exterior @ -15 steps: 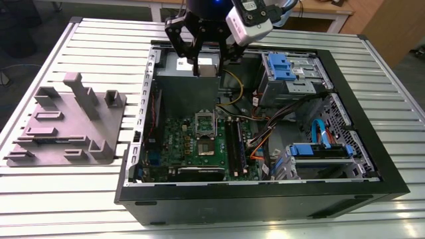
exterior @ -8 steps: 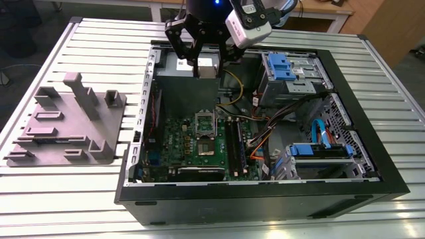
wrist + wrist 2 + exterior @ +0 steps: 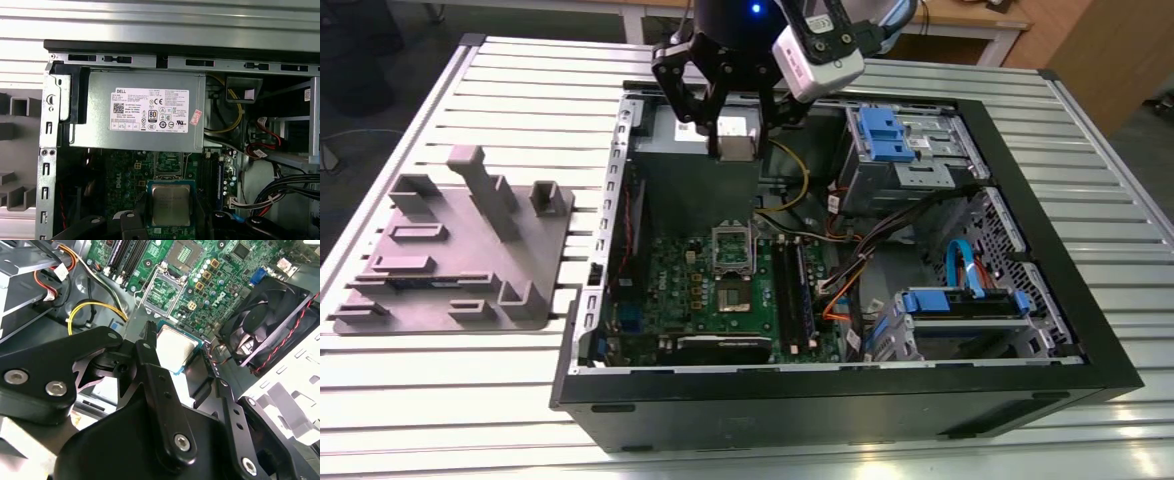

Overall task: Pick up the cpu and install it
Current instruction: 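Place the cpu into insertion slot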

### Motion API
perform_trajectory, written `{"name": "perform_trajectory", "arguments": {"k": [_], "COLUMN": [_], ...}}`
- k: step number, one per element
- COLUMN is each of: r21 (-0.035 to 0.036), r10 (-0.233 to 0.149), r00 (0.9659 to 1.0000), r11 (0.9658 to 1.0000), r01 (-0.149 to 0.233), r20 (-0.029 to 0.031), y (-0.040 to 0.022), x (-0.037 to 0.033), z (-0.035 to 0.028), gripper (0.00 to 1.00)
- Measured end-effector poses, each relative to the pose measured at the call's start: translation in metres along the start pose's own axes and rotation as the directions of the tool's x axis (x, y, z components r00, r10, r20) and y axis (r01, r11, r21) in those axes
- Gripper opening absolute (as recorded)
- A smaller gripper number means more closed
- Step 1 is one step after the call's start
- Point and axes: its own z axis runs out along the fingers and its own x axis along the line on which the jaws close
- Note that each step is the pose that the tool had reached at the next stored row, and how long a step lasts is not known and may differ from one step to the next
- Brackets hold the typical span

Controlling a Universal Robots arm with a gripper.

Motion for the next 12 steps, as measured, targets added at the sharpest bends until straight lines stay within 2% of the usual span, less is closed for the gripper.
{"name": "perform_trajectory", "arguments": {"k": [6, 8, 12], "r21": [0.0001, 0.0, -0.0001], "r10": [0.0, 0.0, 0.0], "r00": [1.0, 1.0, 1.0], "r11": [1.0, 1.0, 1.0], "r01": [0.0, 0.0, 0.0], "r20": [-0.0001, 0.0, 0.0001], "y": [-0.0009, -0.0012, -0.0012], "x": [0.0, 0.0001, 0.0001], "z": [0.0012, 0.01, 0.0108], "gripper": [0.47, 0.47, 0.47]}}
